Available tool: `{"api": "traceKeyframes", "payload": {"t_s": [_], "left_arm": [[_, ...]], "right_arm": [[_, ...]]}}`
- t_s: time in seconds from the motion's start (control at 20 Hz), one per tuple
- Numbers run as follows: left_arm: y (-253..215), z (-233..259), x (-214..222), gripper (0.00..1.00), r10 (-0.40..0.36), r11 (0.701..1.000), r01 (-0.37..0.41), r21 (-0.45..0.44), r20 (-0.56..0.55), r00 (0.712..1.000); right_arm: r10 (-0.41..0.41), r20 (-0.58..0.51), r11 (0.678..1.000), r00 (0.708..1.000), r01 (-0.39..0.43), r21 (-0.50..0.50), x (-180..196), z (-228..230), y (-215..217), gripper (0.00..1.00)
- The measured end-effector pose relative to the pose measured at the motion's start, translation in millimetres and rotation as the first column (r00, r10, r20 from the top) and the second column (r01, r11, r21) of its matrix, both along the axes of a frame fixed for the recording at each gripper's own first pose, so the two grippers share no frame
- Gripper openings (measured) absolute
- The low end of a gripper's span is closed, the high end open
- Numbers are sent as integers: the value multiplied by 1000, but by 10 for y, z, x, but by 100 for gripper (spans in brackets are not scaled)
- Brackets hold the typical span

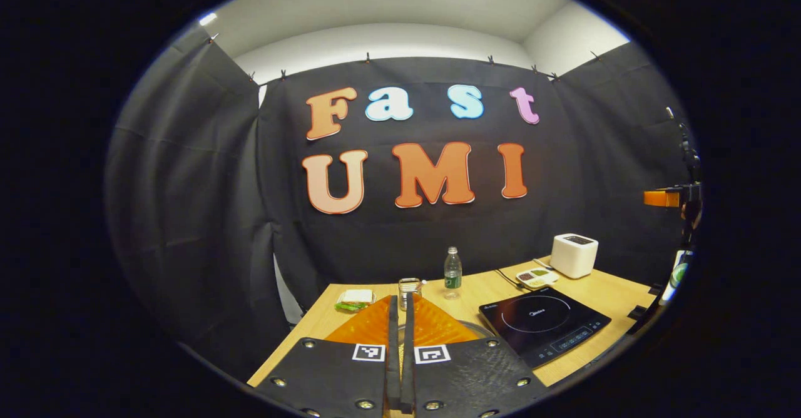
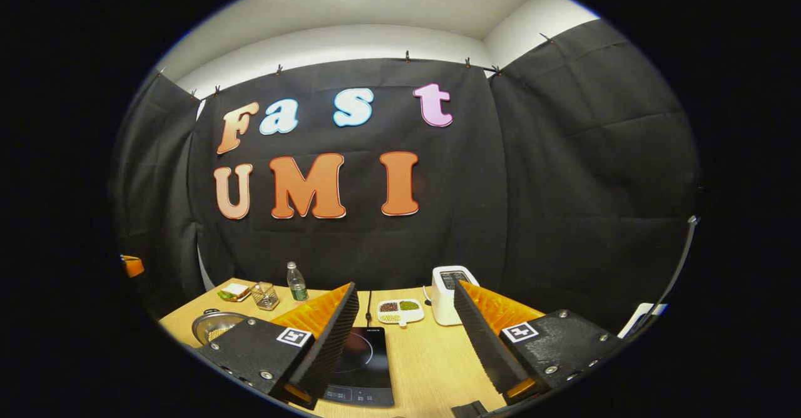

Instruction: First push the handle of the pot to place it horizontally, then grasp the pot with both hands and set it on the induction cooktop.

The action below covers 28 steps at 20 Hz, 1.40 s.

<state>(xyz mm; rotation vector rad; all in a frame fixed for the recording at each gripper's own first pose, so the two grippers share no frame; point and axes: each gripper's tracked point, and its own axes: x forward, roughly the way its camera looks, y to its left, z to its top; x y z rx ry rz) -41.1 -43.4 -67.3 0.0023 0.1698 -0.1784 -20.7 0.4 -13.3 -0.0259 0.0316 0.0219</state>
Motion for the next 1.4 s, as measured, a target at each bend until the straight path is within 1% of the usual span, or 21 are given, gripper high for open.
{"api": "traceKeyframes", "payload": {"t_s": [0.1,0.25,0.4,0.5,0.55,0.6,0.7,0.85,1.0,1.25,1.4], "left_arm": [[-200,-166,-81,2,-59,998,58,-12,-50,997],[-411,-407,-199,2,-119,993,120,3,-103,987],[-733,-709,-418,2,-200,980,200,-23,-188,961],[-882,-836,-531,2,-236,971,237,-25,-221,946],[-948,-885,-573,2,-249,968,250,-28,-234,940],[-1006,-980,-599,2,-264,964,264,-32,-253,931],[-1111,-1167,-666,2,-287,957,287,-45,-298,910],[-1198,-1441,-732,2,-297,953,296,-60,-366,882],[-1286,-1693,-766,2,-298,950,308,-45,-418,858],[-1417,-2144,-770,2,-305,944,326,-52,-509,805],[-1399,-2347,-716,2,-283,949,314,-38,-545,789]], "right_arm": [[-8,-6,1000,1000,8,-5,12,-22,-19,95],[-5,-15,1000,1000,5,8,5,-39,-14,95],[-22,-7,1000,1000,22,-12,10,-31,-54,95],[-13,-7,1000,1000,13,-2,-16,-26,-22,95],[-13,-4,1000,1000,13,-2,-29,-10,-21,100],[-15,-2,1000,1000,15,-5,-38,-17,-32,95],[-17,0,1000,1000,17,-6,-53,-16,-49,95],[-14,2,1000,1000,14,2,-89,-1,-72,95],[-29,7,1000,1000,29,-2,-77,5,-150,95],[-46,-8,999,999,45,-16,-64,-87,-251,95],[-60,-23,998,998,59,-16,-40,-143,-322,95]]}}
